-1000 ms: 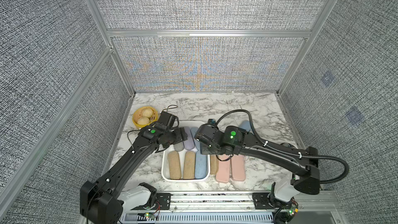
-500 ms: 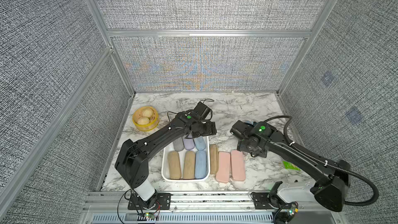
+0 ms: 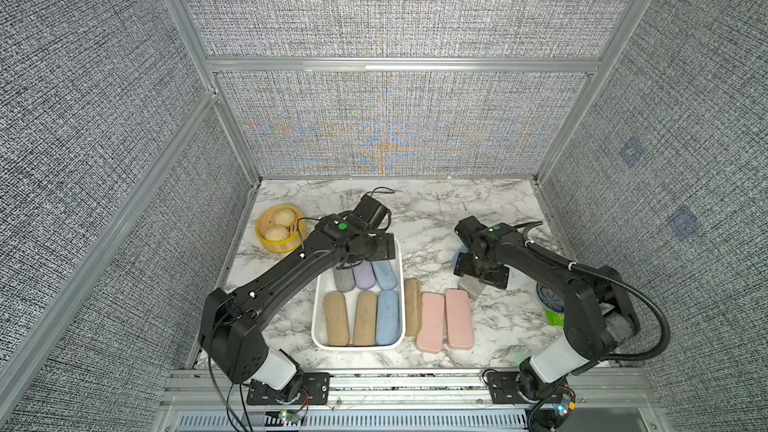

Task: Put the glasses cases into the storage boxes
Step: Pick up the glasses case at the center of the board, then place the glasses case in the storage box.

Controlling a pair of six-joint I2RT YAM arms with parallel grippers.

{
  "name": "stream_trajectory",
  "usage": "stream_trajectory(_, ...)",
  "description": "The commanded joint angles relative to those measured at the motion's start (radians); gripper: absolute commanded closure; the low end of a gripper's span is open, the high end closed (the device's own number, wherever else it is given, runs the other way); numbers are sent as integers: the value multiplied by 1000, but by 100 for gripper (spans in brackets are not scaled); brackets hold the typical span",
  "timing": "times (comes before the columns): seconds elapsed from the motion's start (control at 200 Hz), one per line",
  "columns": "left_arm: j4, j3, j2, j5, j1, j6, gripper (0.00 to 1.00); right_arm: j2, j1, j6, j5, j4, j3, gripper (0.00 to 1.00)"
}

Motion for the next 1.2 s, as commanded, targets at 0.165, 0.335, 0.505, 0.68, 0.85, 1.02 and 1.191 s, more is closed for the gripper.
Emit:
stream_trajectory(0.165,-21,-163,-187,-21,116,32,12,77,-11,-10,0,102,-31,3)
stream_trajectory(0.335,-27,-220,-247,-22,143,42,12,93,-21,12,-6,138,-86,10)
stream_trajectory(0.505,-29,-246,-253,-11,145,39,12,54,-21,22,3,146,-135,22)
stream_trajectory(0.68,-30,-250,-257,-12,146,34,13,-13,-18,9,31,107,-152,31)
stream_trajectory(0.85,-35,-254,-262,-52,148,20,13,-97,16,-2,37,34,-128,34)
stream_trajectory(1.02,-44,-268,-254,-104,166,3,12,-161,151,-2,73,-101,28,34)
stream_trajectory(1.191,-17,-308,-251,-96,218,-5,12,-113,334,26,96,-184,241,34)
